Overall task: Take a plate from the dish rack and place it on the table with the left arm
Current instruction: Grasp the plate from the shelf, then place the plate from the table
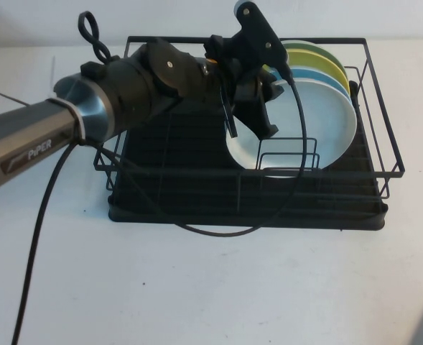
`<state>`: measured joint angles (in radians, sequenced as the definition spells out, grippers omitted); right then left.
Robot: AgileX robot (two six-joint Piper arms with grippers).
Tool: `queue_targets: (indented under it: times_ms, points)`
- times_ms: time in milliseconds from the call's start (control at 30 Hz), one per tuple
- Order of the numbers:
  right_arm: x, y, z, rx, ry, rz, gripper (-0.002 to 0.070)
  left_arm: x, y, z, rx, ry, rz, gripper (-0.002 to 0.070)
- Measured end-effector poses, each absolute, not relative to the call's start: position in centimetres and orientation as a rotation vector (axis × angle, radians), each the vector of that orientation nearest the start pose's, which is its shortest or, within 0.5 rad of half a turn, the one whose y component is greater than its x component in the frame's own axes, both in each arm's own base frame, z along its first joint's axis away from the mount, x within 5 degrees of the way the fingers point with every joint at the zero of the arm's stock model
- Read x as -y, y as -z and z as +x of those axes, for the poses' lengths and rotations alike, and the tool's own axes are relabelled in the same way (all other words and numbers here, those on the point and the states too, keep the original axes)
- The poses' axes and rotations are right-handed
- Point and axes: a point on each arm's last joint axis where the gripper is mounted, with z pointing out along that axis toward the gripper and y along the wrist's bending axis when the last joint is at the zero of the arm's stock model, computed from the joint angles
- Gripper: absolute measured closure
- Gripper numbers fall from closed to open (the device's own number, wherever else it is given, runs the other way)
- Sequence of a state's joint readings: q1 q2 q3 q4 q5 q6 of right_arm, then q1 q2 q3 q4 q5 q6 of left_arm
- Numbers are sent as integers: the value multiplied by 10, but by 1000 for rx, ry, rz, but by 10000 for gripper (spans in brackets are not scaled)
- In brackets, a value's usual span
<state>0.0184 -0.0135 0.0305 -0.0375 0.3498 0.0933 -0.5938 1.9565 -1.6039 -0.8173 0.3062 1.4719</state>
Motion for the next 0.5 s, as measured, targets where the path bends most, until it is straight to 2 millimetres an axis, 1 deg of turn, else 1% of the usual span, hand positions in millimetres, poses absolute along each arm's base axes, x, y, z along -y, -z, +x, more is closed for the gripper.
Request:
queue_targets:
  times_ms: [33,100,167,200,300,333,400,467,500]
  points:
    - [0,-172,53,-1850,-41,46,694,279,-284,377,-1551,169,1333,604]
    - [0,-172,53,-1850,-41,46,694,278,-288,376,-1537,163,1345,606]
    - [0,-172,53,-1850,-41,46,694,276,-298,372,-1513,157,1347,608]
    - [0,-172,53,-1850,-41,46,694,274,-308,368,-1497,157,1340,609]
    - [0,-172,53,-1850,-41,46,694,265,-346,351,-1426,162,1321,615]
    - [0,-172,53,-1850,-41,46,694,261,-363,342,-1395,169,1313,622]
    - [0,-172,53,-1850,-41,46,694,251,-394,320,-1340,208,1328,623]
    - [0,-172,53,-1850,-41,46,694,237,-428,290,-1278,252,1349,623]
    - [0,-172,53,-1850,-41,46,694,231,-440,278,-1270,279,1347,623]
